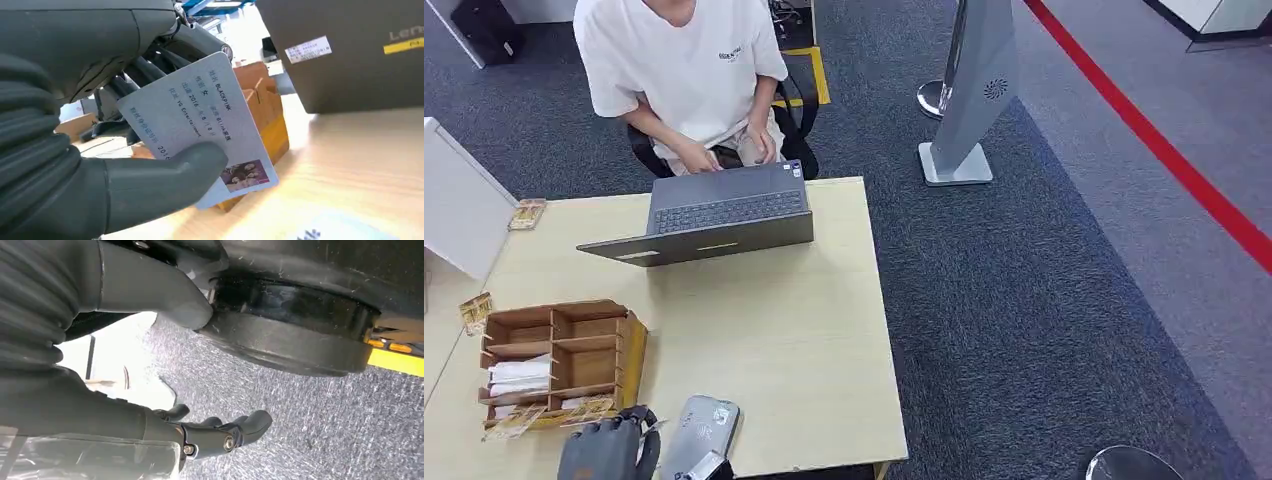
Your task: Pass the card to the sensor for recognition and then transmit it.
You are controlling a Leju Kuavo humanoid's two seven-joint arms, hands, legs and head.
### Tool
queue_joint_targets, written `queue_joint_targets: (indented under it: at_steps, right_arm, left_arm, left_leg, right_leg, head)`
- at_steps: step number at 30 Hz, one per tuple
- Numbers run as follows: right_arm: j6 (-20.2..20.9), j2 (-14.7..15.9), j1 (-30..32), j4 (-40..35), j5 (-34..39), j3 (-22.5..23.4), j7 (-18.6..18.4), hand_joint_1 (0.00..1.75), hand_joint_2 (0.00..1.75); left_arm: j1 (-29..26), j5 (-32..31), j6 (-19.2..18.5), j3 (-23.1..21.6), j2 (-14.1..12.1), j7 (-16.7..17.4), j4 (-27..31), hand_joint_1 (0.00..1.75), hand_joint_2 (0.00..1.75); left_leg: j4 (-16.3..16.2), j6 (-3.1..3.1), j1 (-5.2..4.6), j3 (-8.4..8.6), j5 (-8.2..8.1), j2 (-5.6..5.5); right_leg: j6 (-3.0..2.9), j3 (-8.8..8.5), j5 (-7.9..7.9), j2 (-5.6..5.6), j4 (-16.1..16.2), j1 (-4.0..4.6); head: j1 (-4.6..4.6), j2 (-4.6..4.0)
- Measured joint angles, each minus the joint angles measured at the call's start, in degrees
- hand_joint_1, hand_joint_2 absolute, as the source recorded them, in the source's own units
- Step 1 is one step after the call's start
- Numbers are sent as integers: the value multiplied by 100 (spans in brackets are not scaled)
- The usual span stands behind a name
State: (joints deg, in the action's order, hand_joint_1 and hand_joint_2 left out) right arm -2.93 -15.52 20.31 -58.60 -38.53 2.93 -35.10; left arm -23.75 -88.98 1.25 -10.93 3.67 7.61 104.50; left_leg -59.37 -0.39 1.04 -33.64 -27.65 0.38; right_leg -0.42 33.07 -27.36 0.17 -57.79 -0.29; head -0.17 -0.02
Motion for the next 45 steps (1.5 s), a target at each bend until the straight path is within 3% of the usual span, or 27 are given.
queue_joint_targets:
  at_steps: [19,32,37,45]
  right_arm:
    - [87,0,-25,70,-133,55,133,0,175]
    - [319,-11,-77,168,-424,214,315,0,175]
    - [317,-28,-83,192,-448,267,321,0,175]
    - [483,-31,-51,149,-540,216,310,0,175]
  left_arm:
    - [-8,11,15,-79,-9,-100,-365,175,175]
    - [94,273,-253,-190,-153,72,-610,175,175]
    - [277,218,-190,-190,-190,72,-599,175,175]
    - [1357,7,535,-68,-186,-488,556,175,175]
  left_leg:
    - [0,0,0,1,0,0]
    - [0,0,0,2,0,-2]
    - [-1,2,0,6,5,-4]
    - [-2,-4,0,1,18,-16]
  right_leg:
    - [1,0,0,-1,0,0]
    - [1,-3,-2,-2,0,0]
    - [1,-2,-1,-4,0,0]
    - [-6,-6,11,-21,-1,0]
  head:
    - [0,0]
    - [-2,0]
    - [0,0]
    - [0,0]
